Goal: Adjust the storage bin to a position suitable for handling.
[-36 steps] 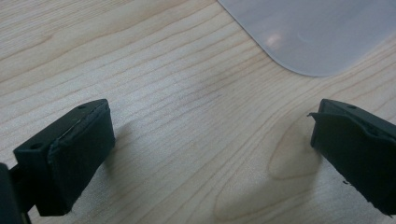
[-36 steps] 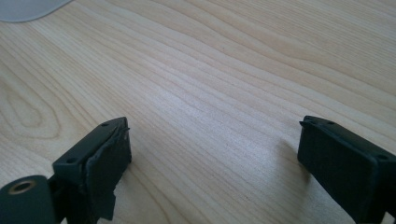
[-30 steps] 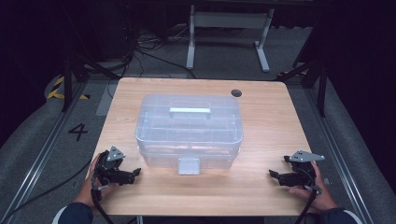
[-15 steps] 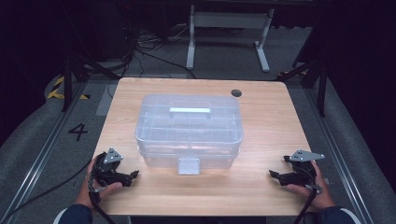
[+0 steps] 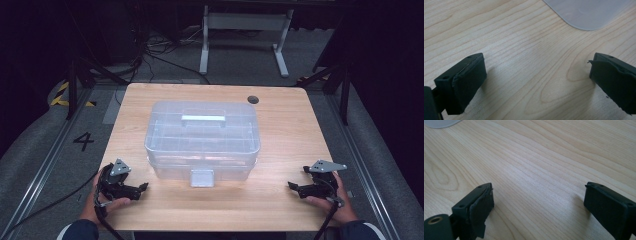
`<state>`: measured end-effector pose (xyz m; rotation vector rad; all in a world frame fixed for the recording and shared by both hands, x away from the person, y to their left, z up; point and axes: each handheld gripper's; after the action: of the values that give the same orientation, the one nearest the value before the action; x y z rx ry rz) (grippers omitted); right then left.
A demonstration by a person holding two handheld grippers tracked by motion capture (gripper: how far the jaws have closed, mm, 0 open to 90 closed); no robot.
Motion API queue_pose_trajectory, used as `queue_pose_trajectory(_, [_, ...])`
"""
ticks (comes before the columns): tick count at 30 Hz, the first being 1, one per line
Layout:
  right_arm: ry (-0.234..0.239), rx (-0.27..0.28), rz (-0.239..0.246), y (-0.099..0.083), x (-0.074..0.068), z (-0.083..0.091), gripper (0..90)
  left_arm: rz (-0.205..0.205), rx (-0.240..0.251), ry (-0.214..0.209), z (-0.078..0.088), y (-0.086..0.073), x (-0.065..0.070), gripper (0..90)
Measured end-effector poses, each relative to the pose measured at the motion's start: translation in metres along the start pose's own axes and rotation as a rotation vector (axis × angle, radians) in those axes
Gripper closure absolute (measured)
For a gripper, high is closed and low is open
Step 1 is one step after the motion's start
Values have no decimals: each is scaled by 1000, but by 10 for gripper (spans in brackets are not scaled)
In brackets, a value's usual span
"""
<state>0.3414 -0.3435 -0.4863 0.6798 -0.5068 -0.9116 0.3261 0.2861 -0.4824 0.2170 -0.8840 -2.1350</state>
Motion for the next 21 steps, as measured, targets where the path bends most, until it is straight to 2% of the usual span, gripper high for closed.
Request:
queue_pose_trajectory(14, [-2, -7, 0, 1, 0, 0, 96, 9, -1, 4, 1, -1, 1, 17])
queue_pose_trajectory(17, [-3, -13, 6, 2, -2, 2, 143, 13, 0, 7, 1, -1, 1, 19])
queue_pose_trajectory(21, [-5, -13, 14, 3, -2, 3, 162, 13, 0, 6, 1, -1, 1, 19])
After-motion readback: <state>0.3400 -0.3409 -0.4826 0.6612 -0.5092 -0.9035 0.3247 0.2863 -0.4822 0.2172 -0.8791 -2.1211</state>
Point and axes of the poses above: each handheld gripper's, and its own axes: z roughly backward along the jaws, y roughly out of its top, x roughly to its right, and after that the axes turned 10 degrees about -y, right-handed
